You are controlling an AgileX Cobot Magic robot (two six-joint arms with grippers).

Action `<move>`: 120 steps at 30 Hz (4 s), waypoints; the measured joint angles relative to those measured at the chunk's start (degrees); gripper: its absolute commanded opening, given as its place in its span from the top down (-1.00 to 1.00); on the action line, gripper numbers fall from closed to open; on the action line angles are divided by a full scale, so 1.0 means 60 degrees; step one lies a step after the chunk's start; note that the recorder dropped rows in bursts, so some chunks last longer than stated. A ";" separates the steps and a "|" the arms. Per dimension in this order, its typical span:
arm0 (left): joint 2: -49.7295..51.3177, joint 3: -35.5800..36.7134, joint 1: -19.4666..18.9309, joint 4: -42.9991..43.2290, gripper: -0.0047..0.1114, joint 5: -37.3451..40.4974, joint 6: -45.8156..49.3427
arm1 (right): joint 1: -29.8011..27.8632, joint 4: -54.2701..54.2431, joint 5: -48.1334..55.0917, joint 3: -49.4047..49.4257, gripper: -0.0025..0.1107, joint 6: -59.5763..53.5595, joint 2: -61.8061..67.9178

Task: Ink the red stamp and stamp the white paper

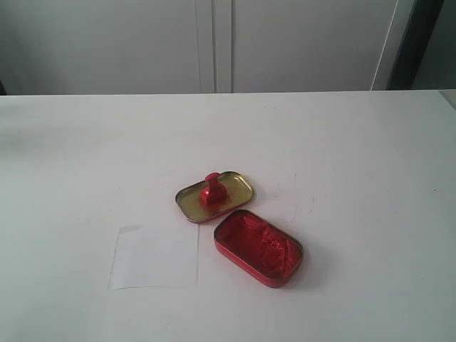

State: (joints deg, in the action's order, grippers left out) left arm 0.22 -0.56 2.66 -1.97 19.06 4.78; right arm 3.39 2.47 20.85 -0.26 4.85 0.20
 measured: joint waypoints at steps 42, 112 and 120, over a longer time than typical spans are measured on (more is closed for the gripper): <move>0.0000 0.0000 0.0000 0.0000 0.92 0.0000 0.0000 | 0.0000 0.0000 -0.4573 0.0000 0.96 0.0000 0.0000; 0.0000 0.0000 0.0000 0.0000 0.92 0.0000 0.0000 | 0.0000 -0.0412 0.2164 -0.7840 0.96 0.0020 1.0411; 0.0000 0.0000 0.0000 0.0000 0.92 0.0000 0.0000 | 0.0307 -0.0635 0.3062 -0.9714 0.96 -0.0298 1.2907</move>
State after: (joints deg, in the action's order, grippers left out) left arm 0.22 -0.56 2.66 -1.97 19.06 4.78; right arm 5.23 -1.33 39.23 -58.54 3.07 77.64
